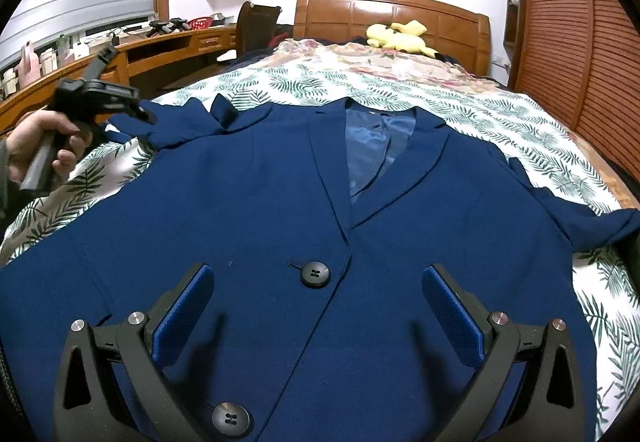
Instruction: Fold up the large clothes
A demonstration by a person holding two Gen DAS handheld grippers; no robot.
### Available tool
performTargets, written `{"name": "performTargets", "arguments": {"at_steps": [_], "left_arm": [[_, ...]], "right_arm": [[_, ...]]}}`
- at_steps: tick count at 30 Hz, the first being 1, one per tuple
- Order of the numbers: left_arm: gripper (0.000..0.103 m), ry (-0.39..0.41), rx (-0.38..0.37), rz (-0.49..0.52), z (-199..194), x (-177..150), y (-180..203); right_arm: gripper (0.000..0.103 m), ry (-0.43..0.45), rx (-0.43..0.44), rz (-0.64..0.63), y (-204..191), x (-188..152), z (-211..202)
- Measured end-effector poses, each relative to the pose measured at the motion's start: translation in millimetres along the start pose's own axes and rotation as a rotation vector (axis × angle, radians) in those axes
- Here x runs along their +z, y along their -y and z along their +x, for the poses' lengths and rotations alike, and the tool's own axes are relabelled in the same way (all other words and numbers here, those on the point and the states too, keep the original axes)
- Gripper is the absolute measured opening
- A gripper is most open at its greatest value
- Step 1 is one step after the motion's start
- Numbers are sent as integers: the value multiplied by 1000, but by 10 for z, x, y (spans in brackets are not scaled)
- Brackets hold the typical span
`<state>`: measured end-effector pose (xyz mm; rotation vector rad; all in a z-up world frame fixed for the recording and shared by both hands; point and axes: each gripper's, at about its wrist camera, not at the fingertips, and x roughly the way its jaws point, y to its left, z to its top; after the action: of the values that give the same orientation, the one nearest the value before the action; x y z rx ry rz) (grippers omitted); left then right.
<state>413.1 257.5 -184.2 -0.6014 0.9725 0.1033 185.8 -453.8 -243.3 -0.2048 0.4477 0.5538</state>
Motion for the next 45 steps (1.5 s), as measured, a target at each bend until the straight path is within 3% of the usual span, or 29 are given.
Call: {"name": "performTargets", "arguments": {"at_steps": [2,3,4,6,10,12,16,23,24,26,28,30,34,40,45], "left_arm": [[58,-2,6,-22,52,21,-13],[38,9,12,-25,54,23,-18],[11,22,22,-24,43,40,-13],[3,59,22,-1,-33,42,32],[1,164,79,125,-323,-7,355],[1,189,71,191,-466,-33,559],[1,210,42,298,-756,-137,984],[1,171,7,491,-1043,-650,1653],[2,157,13,512,-1046,-709,1703],[14,140,16,539,-1058,-771,1742],[53,155,7,563,-1144,-808,1702],[72,202,23,584,-1245,-858,1688],[75,255,75,582,-1345,-855,1477],[75,217,195,472,-996,-576,782],[75,146,230,341,-599,-429,216]], "right_arm": [[103,4,2,1,-2,-2,3],[103,5,4,2,-2,-4,3],[103,4,6,4,0,-6,9],[103,3,9,4,4,-15,12],[103,3,7,-1,-16,-16,10],[103,4,3,-3,-22,-14,15],[103,7,0,1,-26,-9,17],[103,13,1,4,-37,-14,12],[103,14,1,4,-37,-15,13],[103,16,3,5,-34,-21,11],[103,19,4,6,-27,-24,6],[103,20,5,8,-24,-21,9],[103,23,8,7,-30,-31,4],[103,24,4,7,-42,-30,5],[103,20,4,3,-52,-21,22]]}}
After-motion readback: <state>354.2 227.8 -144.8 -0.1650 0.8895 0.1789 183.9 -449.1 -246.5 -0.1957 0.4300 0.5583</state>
